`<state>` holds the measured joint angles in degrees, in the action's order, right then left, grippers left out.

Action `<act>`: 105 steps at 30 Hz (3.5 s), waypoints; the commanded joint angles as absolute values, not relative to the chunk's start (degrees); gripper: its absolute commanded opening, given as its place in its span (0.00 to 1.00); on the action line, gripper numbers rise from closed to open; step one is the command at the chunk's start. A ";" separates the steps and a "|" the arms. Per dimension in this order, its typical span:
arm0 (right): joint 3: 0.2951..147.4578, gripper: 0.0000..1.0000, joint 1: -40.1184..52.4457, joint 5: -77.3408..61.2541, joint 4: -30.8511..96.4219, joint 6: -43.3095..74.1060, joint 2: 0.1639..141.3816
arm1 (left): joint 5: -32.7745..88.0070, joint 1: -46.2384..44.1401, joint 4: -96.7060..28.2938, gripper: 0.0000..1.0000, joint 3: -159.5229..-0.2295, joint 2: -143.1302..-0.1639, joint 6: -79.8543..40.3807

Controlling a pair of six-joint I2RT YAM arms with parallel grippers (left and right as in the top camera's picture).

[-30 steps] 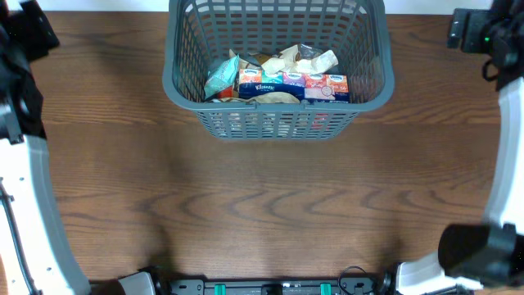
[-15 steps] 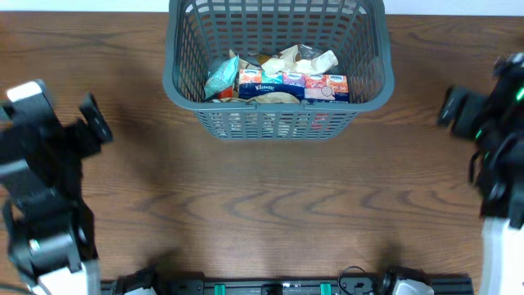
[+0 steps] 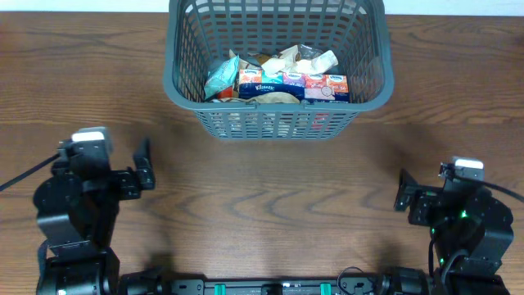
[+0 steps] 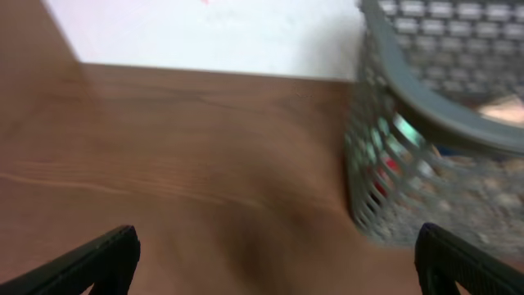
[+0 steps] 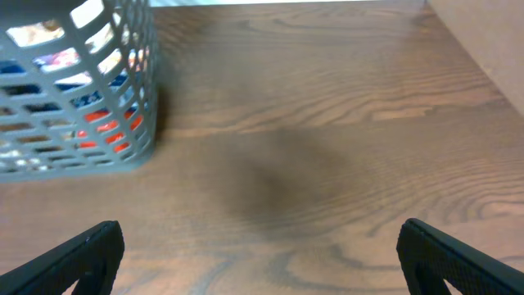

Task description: Pack container

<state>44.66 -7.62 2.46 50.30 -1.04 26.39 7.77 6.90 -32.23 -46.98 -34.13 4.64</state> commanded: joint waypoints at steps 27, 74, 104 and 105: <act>44.14 0.99 -7.09 1.06 65.36 -1.78 25.56 | 8.36 1.85 -32.80 0.99 -46.54 -34.02 5.96; 4.91 0.99 3.42 2.24 4.99 -3.29 0.32 | 8.36 1.85 -32.77 0.99 -46.54 -34.02 5.96; 4.75 0.99 3.42 4.47 15.49 -3.27 0.32 | 8.36 1.85 -32.80 0.99 -46.54 -34.02 5.96; 4.75 0.99 3.42 4.47 15.49 -3.27 0.32 | 8.36 1.85 -32.77 0.99 -46.54 -34.00 5.96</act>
